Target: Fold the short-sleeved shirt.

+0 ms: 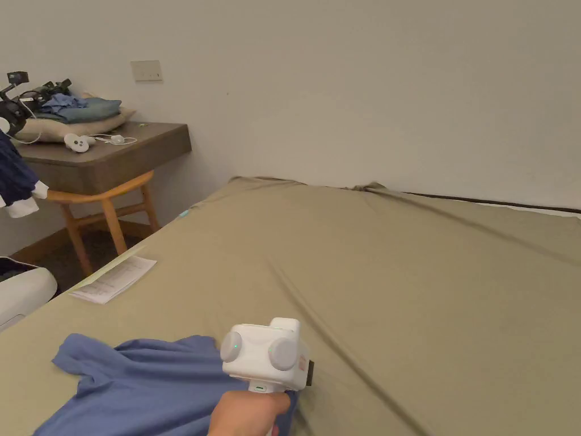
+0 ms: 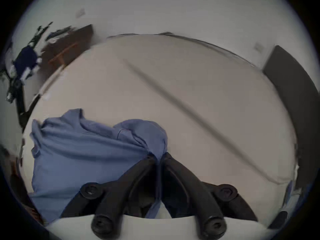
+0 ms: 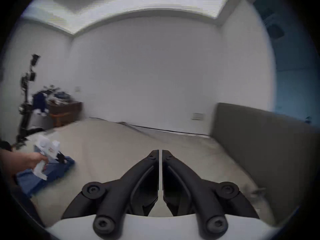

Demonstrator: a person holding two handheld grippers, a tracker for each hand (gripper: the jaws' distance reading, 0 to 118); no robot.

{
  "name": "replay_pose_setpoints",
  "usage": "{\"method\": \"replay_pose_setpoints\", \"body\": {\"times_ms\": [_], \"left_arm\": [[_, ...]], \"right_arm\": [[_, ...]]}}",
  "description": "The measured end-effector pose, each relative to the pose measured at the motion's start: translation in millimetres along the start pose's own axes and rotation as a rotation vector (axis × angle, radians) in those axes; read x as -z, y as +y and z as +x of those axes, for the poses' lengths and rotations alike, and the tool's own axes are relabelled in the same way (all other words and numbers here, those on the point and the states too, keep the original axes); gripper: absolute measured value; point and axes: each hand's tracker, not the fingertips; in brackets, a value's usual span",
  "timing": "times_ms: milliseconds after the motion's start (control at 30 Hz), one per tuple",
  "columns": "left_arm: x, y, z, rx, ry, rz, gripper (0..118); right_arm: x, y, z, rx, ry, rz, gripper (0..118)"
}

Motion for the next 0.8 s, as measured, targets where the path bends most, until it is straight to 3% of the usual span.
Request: {"method": "replay_pose_setpoints", "body": {"times_ms": [67, 167, 333, 500, 567, 700, 800], "left_arm": [[9, 3, 72, 0.109, -0.034, -0.011, 1], [21, -6, 193, 0.24, -0.173, -0.04, 1], [8, -63, 413, 0.555, -0.396, -0.086, 1], [-41, -146, 578, 0.83, -0.58, -0.123, 1], [-57, -177, 616, 0.935, -0.618, -0.145, 1], [-65, -225, 651, 1.102, -0.554, -0.151, 1], [-58, -232, 644, 1.068, -0.542, -0.165, 3]], "right_arm": [[-19, -4, 45, -0.031, -0.112, -0.057, 5], [-61, -11, 104, 0.03, -0.23, -0.074, 5], [-128, -16, 154, 0.011, -0.402, -0.129, 5], [-193, -16, 202, 0.031, -0.569, -0.168, 5], [-218, -19, 214, 0.04, -0.62, -0.171, 5], [-246, -30, 224, 0.056, -0.669, -0.194, 5], [-244, -37, 225, 0.044, -0.667, -0.216, 5]]}}
